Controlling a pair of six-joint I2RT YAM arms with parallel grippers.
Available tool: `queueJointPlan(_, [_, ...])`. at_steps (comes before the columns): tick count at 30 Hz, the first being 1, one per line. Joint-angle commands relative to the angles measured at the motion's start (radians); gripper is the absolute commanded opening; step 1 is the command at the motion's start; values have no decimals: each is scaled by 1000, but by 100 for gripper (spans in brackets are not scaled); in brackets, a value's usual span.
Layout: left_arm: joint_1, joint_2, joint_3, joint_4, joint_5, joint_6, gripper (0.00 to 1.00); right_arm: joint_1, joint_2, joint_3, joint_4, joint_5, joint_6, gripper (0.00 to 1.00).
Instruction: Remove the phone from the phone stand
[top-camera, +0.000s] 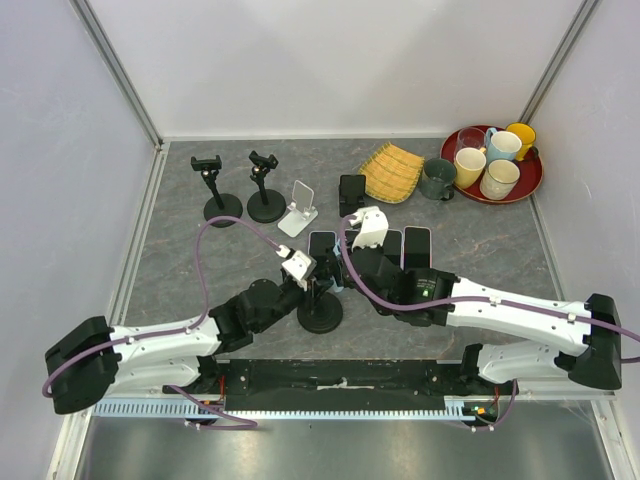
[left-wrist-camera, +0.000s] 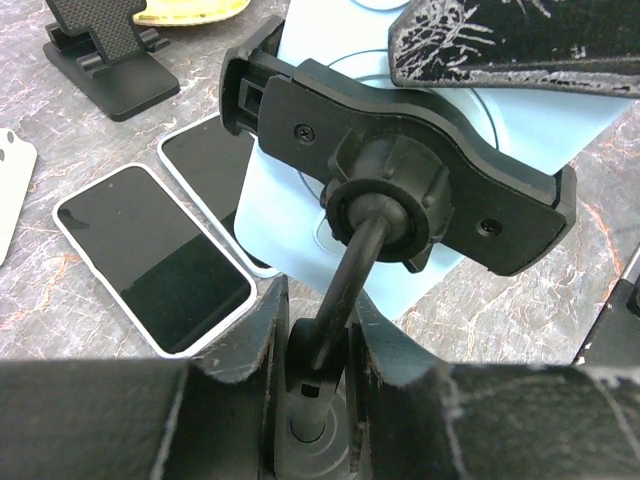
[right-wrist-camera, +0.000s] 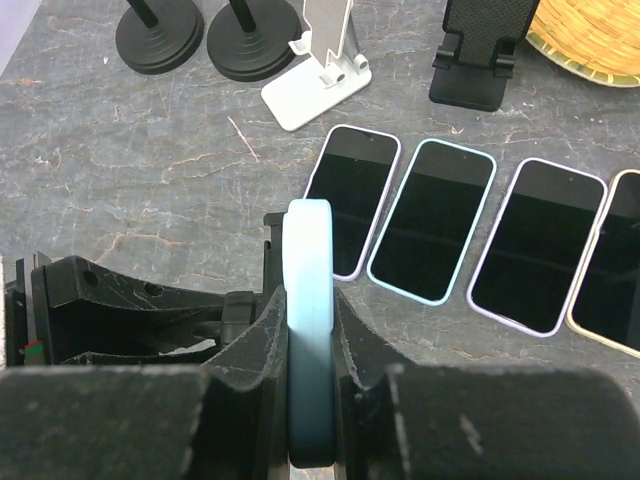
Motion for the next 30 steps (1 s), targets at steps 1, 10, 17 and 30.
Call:
queueJointPlan(1, [36, -31, -40, -22, -189, -139, 2, -25, -37, 1, -67, 225, -51, 0])
queueJointPlan(10, [36, -63, -76, 17, 116, -50, 2, -189, -110, -148, 287, -155, -292, 0])
queueJointPlan(17, [33, -21, -43, 69, 327, 16, 2, -194, -38, -169, 471, -319, -414, 0])
queueJointPlan(30, [33, -74, -78, 104, 355, 2, 2, -220, 7, -181, 554, -442, -527, 0])
